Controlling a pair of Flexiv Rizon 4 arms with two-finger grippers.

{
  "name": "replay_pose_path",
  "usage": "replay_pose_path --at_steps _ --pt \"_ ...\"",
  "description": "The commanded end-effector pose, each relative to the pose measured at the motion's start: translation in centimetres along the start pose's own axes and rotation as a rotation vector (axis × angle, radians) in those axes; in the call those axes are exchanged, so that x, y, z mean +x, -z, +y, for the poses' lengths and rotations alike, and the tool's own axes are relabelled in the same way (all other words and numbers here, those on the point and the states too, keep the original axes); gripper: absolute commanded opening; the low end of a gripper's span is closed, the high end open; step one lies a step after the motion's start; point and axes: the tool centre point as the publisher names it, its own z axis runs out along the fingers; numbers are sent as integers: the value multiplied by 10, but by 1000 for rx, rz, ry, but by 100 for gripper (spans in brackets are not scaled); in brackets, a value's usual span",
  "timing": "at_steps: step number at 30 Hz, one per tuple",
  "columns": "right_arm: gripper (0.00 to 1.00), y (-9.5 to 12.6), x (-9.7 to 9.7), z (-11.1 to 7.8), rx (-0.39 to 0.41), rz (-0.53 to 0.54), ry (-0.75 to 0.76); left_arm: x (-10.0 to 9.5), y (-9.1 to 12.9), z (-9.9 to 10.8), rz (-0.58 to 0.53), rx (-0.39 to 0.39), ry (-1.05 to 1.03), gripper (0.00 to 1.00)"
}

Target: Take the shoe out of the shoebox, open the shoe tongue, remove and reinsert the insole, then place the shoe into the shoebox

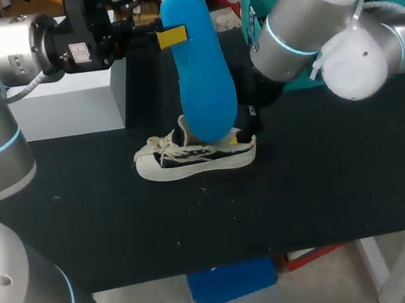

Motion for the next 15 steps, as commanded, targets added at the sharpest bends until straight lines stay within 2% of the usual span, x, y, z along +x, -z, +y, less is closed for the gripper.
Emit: replay_pose_path --at_steps 1,8,10,15 --pt "100 -2 2 -8 -186 -26 -7 0 -1 1 -3 0 -1 0" --pt "100 -11 0 -11 -288 -29 -28 0 -1 1 -3 0 -1 0" --pt "100 -14 0 -12 -341 -51 -44 0 -1 1 -3 0 -1 0" --pt "100 -24 0 -16 -390 -49 -54 0 -1 1 -3 0 -1 0"
